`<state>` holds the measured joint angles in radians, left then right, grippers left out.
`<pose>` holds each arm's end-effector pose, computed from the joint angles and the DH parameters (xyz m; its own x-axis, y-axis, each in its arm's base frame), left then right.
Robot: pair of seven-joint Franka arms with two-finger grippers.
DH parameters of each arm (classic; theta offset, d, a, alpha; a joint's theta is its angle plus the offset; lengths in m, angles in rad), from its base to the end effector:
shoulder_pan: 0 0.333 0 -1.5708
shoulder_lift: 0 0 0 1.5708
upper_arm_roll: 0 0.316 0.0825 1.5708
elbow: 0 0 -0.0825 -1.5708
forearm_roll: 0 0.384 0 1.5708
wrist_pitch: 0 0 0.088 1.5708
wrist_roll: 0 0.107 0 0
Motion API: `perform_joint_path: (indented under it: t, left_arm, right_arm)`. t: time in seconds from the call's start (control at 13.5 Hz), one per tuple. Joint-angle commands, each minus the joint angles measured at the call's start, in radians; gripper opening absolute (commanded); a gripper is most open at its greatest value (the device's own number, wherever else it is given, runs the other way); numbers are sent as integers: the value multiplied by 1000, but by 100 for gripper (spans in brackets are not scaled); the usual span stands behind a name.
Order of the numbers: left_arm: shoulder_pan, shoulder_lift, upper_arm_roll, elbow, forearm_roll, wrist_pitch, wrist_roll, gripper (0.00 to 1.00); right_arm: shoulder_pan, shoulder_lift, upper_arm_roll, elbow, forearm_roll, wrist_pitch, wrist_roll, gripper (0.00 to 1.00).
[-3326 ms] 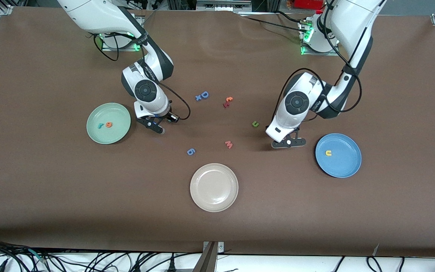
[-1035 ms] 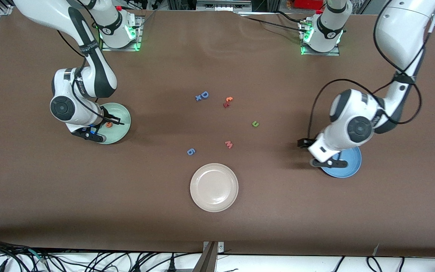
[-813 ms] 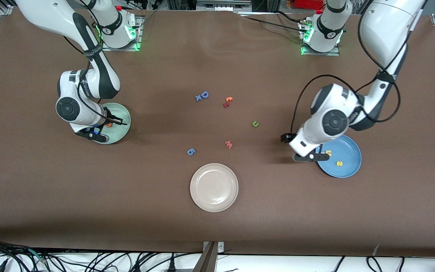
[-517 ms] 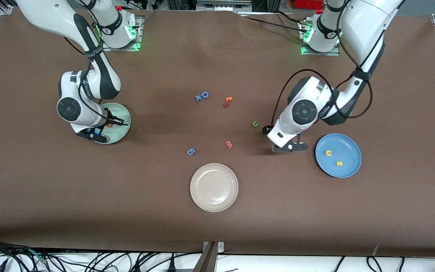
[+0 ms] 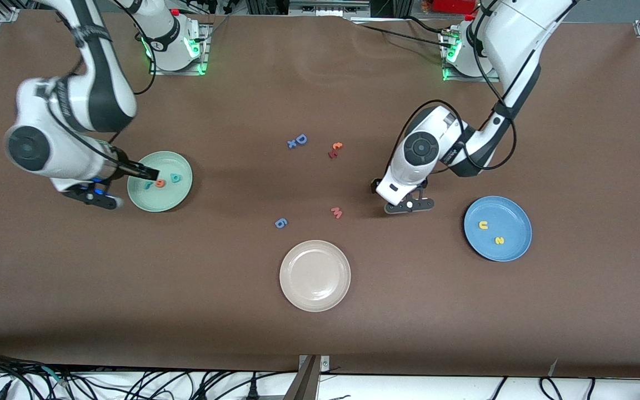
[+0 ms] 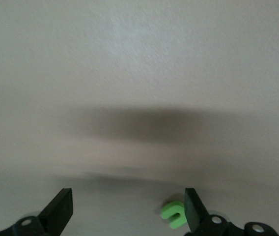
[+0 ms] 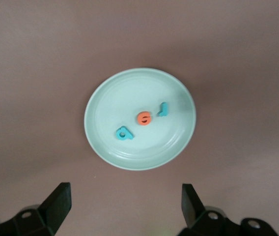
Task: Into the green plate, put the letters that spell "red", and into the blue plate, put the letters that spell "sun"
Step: 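Withdraw the right gripper to rest while the left gripper reaches the green letter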
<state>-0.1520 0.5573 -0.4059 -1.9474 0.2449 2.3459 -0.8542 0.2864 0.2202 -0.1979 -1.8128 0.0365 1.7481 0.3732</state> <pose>0.5211 -0.3132 0.2033 0.9817 0.1593 -0.1041 0.1563 -0.9870 -0.0364 0.5810 0.0605 0.4008 0.9204 -0.2973 -0.2539 -0.2778 -0.9543 0.1104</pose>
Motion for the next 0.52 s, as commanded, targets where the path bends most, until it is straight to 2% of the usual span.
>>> perform_joint_path:
  t: [0.0, 0.15, 0.44]
  left_arm:
    - [-20, 3, 4, -15, 39, 30, -91, 100]
    - [-26, -2, 2, -39, 39, 59, -104, 100]
    - [-35, -5, 1, -87, 39, 115, -118, 100]
  right_arm:
    - [4, 22, -41, 180, 22, -134, -52, 99]
    - [4, 22, -64, 280, 22, -185, -101, 99]
    - [4, -24, -69, 303, 19, -185, -108, 99]
